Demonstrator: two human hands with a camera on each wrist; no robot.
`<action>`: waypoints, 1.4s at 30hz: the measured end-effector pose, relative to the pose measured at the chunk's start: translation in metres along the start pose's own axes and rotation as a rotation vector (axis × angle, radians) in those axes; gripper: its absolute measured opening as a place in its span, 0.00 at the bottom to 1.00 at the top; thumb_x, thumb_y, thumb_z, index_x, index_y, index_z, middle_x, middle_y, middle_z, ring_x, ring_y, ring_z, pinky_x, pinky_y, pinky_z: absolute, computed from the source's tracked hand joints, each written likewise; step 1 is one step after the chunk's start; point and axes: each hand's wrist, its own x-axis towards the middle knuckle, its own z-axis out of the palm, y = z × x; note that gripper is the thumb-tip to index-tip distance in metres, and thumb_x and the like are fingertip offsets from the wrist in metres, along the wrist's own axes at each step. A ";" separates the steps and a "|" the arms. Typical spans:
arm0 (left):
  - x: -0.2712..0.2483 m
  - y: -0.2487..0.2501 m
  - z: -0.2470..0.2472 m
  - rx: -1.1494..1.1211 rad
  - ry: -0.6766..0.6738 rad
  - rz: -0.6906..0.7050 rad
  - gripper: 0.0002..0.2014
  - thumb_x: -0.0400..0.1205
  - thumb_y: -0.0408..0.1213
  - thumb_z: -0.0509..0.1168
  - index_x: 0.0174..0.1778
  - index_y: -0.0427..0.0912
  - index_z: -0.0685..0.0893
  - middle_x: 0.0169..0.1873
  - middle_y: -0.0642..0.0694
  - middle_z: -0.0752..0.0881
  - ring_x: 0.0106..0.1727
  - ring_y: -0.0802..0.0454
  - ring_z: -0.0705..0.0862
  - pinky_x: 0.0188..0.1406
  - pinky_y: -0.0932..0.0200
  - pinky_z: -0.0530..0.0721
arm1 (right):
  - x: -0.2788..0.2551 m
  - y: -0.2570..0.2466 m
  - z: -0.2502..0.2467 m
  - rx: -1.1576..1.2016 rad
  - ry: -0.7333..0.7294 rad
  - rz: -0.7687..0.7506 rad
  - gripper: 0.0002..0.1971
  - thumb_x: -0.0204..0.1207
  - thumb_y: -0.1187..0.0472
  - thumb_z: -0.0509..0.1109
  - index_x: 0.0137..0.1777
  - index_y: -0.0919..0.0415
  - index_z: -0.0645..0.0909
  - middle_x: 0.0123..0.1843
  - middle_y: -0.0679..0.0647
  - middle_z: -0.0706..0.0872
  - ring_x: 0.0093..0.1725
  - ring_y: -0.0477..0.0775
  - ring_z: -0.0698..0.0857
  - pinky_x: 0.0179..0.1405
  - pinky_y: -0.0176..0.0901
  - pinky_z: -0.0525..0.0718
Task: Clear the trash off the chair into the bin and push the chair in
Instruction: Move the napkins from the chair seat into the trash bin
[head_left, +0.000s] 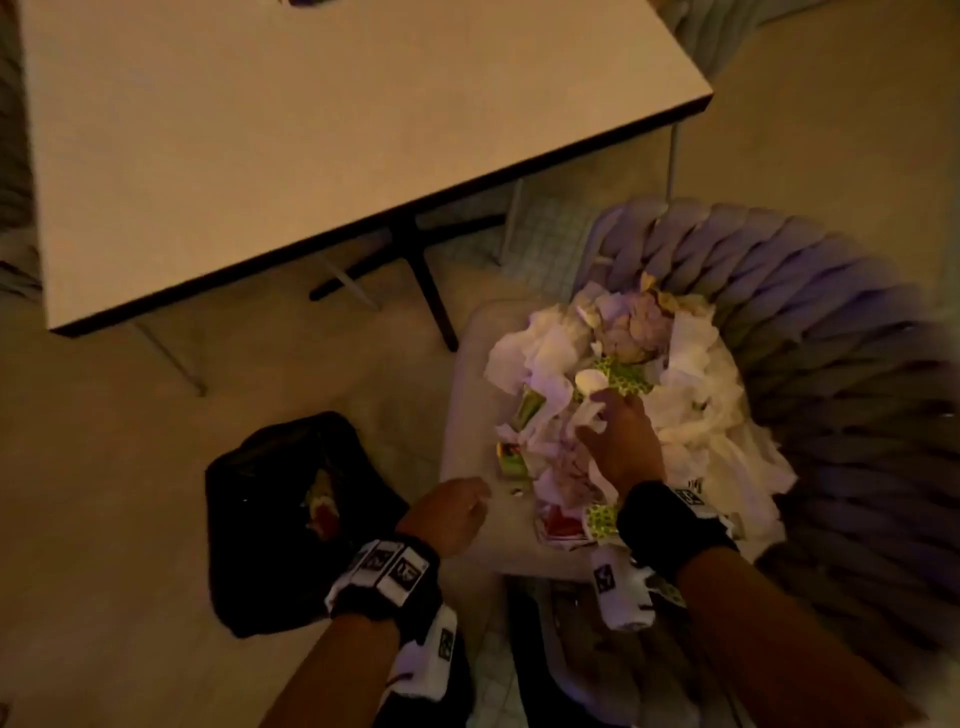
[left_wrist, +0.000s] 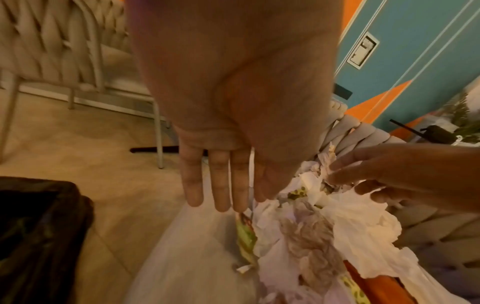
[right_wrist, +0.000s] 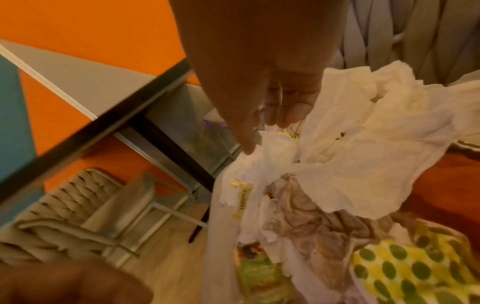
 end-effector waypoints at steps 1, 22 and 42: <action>0.016 0.003 0.004 -0.025 0.005 0.017 0.15 0.84 0.37 0.59 0.66 0.40 0.79 0.65 0.39 0.82 0.65 0.41 0.81 0.62 0.55 0.78 | 0.008 0.001 0.004 -0.063 0.001 0.023 0.27 0.69 0.52 0.75 0.67 0.56 0.72 0.62 0.64 0.75 0.60 0.70 0.79 0.54 0.63 0.82; 0.116 0.046 0.008 -1.357 -0.268 -0.112 0.15 0.84 0.33 0.57 0.64 0.38 0.82 0.47 0.43 0.91 0.48 0.50 0.89 0.51 0.58 0.86 | -0.009 -0.009 0.023 0.514 -0.465 -0.089 0.08 0.73 0.60 0.73 0.45 0.65 0.80 0.41 0.57 0.88 0.41 0.50 0.85 0.44 0.44 0.82; 0.109 -0.032 0.007 -1.217 0.210 -0.290 0.13 0.82 0.25 0.60 0.52 0.48 0.83 0.60 0.33 0.84 0.65 0.32 0.81 0.68 0.35 0.78 | 0.071 -0.021 0.031 -0.535 -0.457 -0.347 0.19 0.71 0.56 0.71 0.63 0.53 0.81 0.67 0.59 0.75 0.69 0.66 0.69 0.66 0.56 0.75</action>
